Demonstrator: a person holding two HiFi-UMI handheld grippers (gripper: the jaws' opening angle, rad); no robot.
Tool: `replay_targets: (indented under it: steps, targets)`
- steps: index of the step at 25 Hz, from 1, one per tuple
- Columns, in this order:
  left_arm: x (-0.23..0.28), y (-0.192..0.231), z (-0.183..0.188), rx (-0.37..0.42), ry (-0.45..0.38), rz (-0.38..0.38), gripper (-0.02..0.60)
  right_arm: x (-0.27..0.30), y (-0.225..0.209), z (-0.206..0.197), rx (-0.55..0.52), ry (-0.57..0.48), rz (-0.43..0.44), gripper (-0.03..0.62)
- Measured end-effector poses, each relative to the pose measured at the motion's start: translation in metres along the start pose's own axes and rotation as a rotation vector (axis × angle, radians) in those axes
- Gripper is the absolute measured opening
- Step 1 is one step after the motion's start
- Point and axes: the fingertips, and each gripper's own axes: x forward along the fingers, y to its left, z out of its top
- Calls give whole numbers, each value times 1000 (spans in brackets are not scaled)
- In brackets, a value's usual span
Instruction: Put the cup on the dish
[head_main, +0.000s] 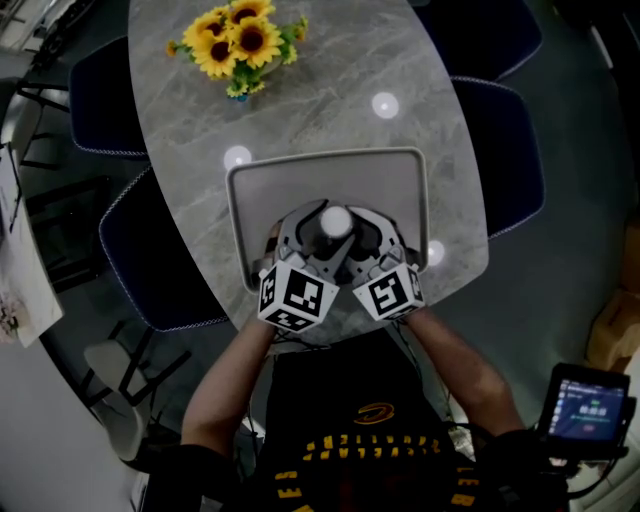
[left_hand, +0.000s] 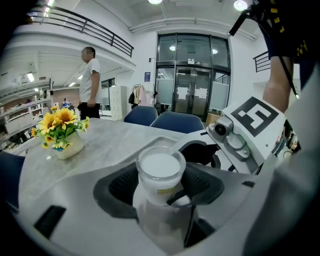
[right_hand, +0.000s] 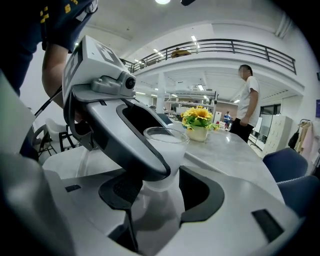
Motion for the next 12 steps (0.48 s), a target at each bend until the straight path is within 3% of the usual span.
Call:
replay_targets:
  steps: [12]
  targets:
    - [2,2,-7,5,9,18,267,5,2,-4,-55,57,3,233]
